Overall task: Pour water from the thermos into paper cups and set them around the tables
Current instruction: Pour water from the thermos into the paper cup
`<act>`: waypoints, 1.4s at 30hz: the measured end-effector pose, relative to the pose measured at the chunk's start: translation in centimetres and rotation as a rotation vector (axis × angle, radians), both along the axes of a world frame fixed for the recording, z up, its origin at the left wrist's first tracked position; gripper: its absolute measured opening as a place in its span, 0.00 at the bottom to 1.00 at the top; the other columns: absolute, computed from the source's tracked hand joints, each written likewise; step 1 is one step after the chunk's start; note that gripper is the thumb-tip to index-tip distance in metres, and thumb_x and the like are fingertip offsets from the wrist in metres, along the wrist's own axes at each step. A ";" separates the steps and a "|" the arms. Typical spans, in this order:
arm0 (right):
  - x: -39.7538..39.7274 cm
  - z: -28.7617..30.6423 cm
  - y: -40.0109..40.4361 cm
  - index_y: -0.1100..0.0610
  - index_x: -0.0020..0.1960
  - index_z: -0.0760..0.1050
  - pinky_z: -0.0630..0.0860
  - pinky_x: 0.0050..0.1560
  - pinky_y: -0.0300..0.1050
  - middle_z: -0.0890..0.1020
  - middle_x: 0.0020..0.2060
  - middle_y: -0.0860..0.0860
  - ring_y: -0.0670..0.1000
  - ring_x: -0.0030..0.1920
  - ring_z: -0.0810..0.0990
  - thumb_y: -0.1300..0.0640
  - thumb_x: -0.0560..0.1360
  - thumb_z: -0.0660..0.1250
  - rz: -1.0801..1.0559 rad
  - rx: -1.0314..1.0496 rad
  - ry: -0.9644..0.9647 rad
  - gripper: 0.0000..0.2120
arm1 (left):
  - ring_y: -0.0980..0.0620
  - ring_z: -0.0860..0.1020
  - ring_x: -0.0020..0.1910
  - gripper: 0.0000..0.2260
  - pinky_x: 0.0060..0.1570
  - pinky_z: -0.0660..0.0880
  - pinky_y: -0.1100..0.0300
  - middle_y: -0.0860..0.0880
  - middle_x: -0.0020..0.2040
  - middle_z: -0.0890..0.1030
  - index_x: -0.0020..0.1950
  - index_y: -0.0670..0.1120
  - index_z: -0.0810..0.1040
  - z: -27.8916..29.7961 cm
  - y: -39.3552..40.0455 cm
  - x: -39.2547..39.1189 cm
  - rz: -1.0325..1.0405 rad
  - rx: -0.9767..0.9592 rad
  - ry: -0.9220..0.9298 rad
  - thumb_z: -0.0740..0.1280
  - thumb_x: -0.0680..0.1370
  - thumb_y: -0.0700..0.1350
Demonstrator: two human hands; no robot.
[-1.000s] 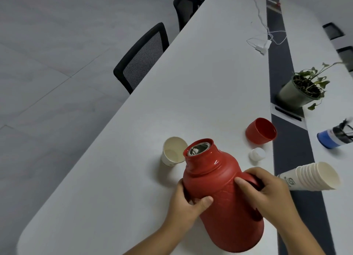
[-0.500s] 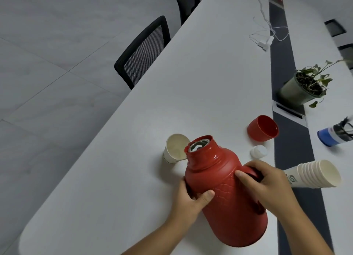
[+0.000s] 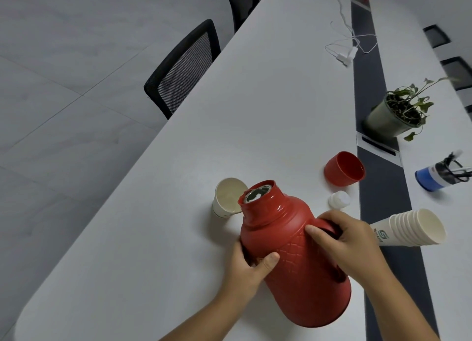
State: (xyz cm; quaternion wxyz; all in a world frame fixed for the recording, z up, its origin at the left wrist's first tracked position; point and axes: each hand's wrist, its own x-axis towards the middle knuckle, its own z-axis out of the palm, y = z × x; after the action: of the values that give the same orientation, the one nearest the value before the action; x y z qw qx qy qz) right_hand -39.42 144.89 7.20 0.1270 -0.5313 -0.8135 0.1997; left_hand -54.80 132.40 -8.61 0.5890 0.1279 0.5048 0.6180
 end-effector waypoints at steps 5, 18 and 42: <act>0.0 0.0 0.0 0.40 0.47 0.82 0.82 0.43 0.47 0.84 0.38 0.36 0.41 0.40 0.84 0.49 0.75 0.81 -0.005 -0.017 0.002 0.08 | 0.45 0.85 0.64 0.32 0.64 0.82 0.48 0.45 0.63 0.87 0.71 0.43 0.76 0.3 -0.3 -0.2 -0.003 0.027 -0.020 0.85 0.71 0.47; 0.0 0.1 0.2 0.40 0.46 0.82 0.82 0.43 0.47 0.84 0.38 0.35 0.41 0.41 0.84 0.50 0.75 0.81 -0.008 -0.038 0.004 0.09 | 0.47 0.85 0.64 0.31 0.65 0.82 0.50 0.46 0.65 0.86 0.72 0.46 0.75 0.9 -0.3 -0.3 -0.037 0.022 -0.018 0.84 0.73 0.47; -0.4 0.6 -0.1 0.40 0.47 0.83 0.82 0.43 0.47 0.85 0.38 0.35 0.41 0.41 0.84 0.50 0.75 0.81 -0.016 -0.051 0.017 0.08 | 0.48 0.84 0.65 0.33 0.65 0.82 0.50 0.47 0.66 0.85 0.73 0.46 0.74 1.1 -0.4 -0.5 -0.077 -0.004 0.016 0.84 0.73 0.48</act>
State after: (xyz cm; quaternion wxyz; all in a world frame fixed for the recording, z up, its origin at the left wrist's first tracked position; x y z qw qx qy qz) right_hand -39.79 144.84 7.83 0.1218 -0.5393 -0.8027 0.2236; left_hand -55.29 131.96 -7.51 0.6088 0.1509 0.5052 0.5928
